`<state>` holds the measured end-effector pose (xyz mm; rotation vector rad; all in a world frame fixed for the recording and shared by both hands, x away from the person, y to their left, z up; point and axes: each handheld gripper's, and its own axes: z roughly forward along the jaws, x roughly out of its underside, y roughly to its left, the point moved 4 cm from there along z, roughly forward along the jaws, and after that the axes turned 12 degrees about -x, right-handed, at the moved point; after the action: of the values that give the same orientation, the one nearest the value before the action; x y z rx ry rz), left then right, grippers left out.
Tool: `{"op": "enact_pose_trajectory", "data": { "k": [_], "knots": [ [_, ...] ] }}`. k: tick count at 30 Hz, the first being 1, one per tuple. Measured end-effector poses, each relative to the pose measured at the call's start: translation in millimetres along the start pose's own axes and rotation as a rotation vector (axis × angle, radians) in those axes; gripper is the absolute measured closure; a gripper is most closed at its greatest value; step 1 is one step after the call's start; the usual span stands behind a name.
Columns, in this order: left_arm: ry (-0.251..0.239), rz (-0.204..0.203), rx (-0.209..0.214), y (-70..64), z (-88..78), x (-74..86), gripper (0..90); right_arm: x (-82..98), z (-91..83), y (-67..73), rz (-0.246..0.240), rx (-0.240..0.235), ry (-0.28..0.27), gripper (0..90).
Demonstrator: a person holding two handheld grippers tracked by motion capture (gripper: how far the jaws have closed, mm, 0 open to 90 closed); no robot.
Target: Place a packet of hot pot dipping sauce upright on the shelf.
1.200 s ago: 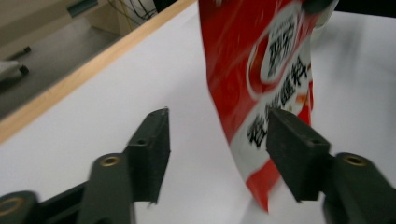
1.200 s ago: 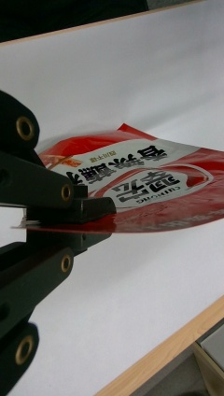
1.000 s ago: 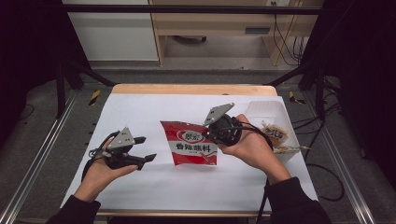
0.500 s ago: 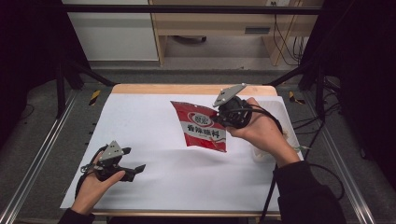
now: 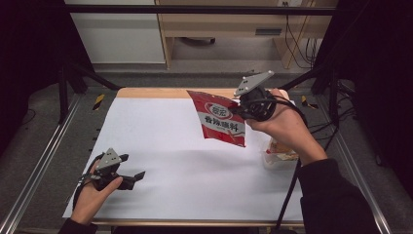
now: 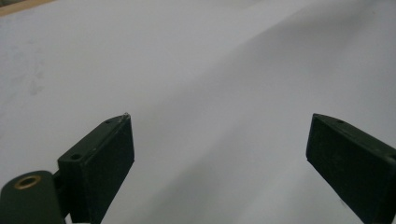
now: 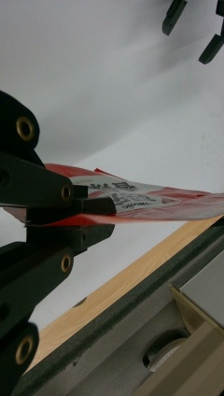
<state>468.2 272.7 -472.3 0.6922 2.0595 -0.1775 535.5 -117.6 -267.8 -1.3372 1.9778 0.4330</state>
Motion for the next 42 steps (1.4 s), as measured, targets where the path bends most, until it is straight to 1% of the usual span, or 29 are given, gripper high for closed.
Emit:
{"op": "enact_pose_trajectory", "data": {
  "k": [3, 7, 8, 11, 15, 17, 20, 22, 26, 31, 37, 39, 42],
  "knots": [
    [0.004, 0.003, -0.005, 2.2, -2.2, 2.5, 7.4, 2.7, -3.2, -3.9, 0.008, 0.004, -0.003, 89.6],
    [-0.006, -0.014, -0.026, 6.4, -4.3, 2.1, 7.4, 4.4, -7.3, -8.9, 0.022, 0.019, -0.013, 89.6],
    [-0.005, -0.020, -0.026, 6.6, -4.5, 2.4, 7.4, 4.2, -8.8, -10.1, 0.022, 0.025, -0.018, 89.6],
    [0.000, -0.022, -0.024, 5.9, -4.1, 3.1, 7.3, 2.9, -15.3, -14.1, 0.026, 0.040, -0.034, 89.6],
    [0.000, -0.018, -0.021, 3.2, -2.4, 3.1, 7.3, 1.7, -25.4, -21.8, 0.029, 0.062, -0.046, 89.6],
    [0.009, -0.008, -0.015, 2.6, -0.5, 4.2, 7.3, 2.1, -31.9, -27.2, 0.033, 0.079, -0.050, 89.7],
    [0.019, -0.011, -0.003, 0.5, 1.5, 6.5, 7.3, 4.1, -38.5, -33.5, 0.036, 0.091, -0.056, 89.7],
    [0.018, -0.003, -0.011, -0.7, 0.5, 7.2, 7.2, 5.3, -41.5, -36.8, 0.046, 0.100, -0.059, 89.6],
    [-0.002, -0.011, -0.018, 0.8, -4.0, 6.1, 6.8, 7.2, -44.3, -41.7, 0.052, 0.116, -0.058, 89.6],
    [-0.003, -0.029, -0.030, 5.9, -6.8, 7.8, 6.8, 11.0, -47.4, -51.1, 0.067, 0.132, -0.064, 89.7],
    [0.001, -0.027, -0.042, 7.8, -7.4, 8.9, 6.8, 16.5, -52.3, -62.8, 0.087, 0.159, -0.081, 89.7],
    [0.002, -0.020, -0.049, 7.3, -7.7, 8.9, 6.8, 18.1, -52.7, -66.1, 0.089, 0.163, -0.082, 89.7],
    [0.006, -0.019, -0.047, 5.8, -7.6, 9.2, 6.7, 19.2, -53.5, -69.9, 0.095, 0.172, -0.087, 89.7]
  ]
}}
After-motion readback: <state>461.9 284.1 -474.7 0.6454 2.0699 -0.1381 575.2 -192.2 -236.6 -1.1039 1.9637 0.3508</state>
